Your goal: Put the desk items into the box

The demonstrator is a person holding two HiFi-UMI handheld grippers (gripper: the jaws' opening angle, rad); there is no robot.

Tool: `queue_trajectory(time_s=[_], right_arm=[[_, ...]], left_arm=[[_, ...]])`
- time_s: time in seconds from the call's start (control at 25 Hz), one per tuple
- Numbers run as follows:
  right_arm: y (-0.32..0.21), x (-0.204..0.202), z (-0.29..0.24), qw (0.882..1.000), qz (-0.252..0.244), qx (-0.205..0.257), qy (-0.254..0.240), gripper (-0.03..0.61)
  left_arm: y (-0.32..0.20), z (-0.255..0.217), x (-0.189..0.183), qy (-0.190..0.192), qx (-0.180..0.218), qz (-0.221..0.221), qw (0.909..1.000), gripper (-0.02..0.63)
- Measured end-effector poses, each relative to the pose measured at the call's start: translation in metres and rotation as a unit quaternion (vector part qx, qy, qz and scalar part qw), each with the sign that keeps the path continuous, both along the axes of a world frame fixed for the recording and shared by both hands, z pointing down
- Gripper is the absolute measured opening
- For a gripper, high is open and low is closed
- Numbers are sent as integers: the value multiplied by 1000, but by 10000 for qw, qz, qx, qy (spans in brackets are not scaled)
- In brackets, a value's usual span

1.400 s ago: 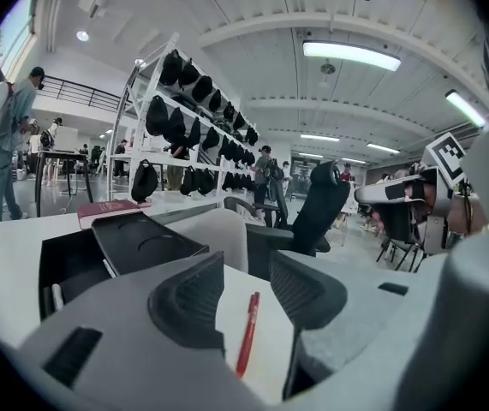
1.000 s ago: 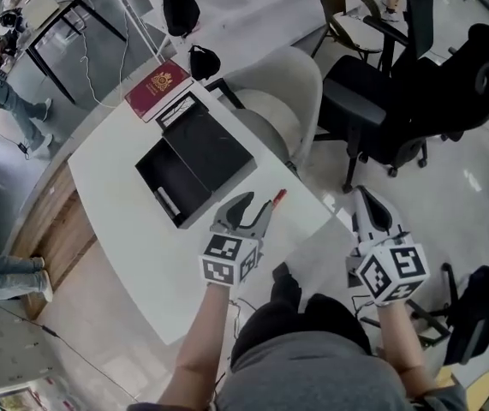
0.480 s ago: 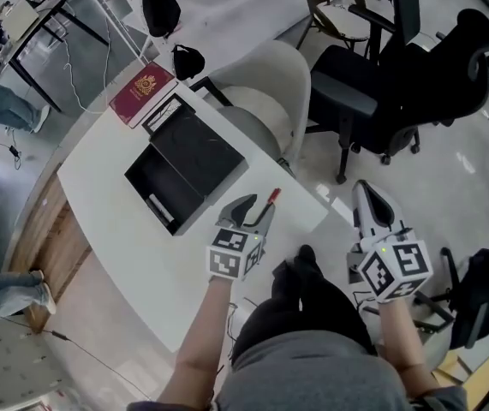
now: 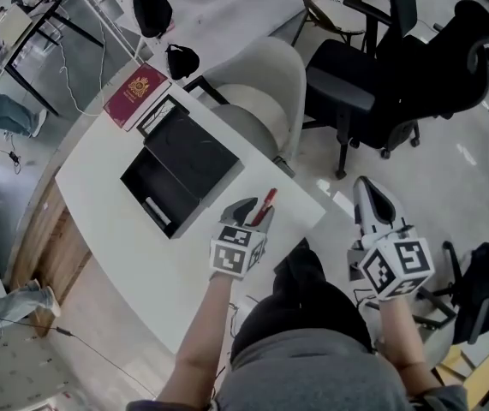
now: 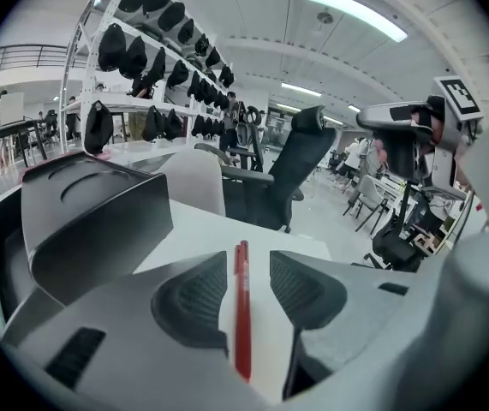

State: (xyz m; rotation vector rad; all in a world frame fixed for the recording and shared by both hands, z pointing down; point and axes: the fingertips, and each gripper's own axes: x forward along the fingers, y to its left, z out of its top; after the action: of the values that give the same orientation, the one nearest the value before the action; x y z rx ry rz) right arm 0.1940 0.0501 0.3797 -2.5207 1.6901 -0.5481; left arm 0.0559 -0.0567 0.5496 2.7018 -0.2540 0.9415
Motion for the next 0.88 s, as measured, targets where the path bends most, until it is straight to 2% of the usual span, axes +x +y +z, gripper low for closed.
queue_trajectory(time_s=[0.48, 0.76, 0.88], right_arm=[[-3, 15, 5, 10000, 15, 0, -85, 5], [-7, 20, 9, 9999, -1, -12, -144, 5], [-8, 20, 11, 9998, -28, -33, -171, 5]], left_arm=[[4, 28, 1, -731, 31, 181, 9972, 155], [3, 33, 0, -874, 57, 209, 9959, 150], [2, 34, -1, -976, 150, 215, 9949, 127]])
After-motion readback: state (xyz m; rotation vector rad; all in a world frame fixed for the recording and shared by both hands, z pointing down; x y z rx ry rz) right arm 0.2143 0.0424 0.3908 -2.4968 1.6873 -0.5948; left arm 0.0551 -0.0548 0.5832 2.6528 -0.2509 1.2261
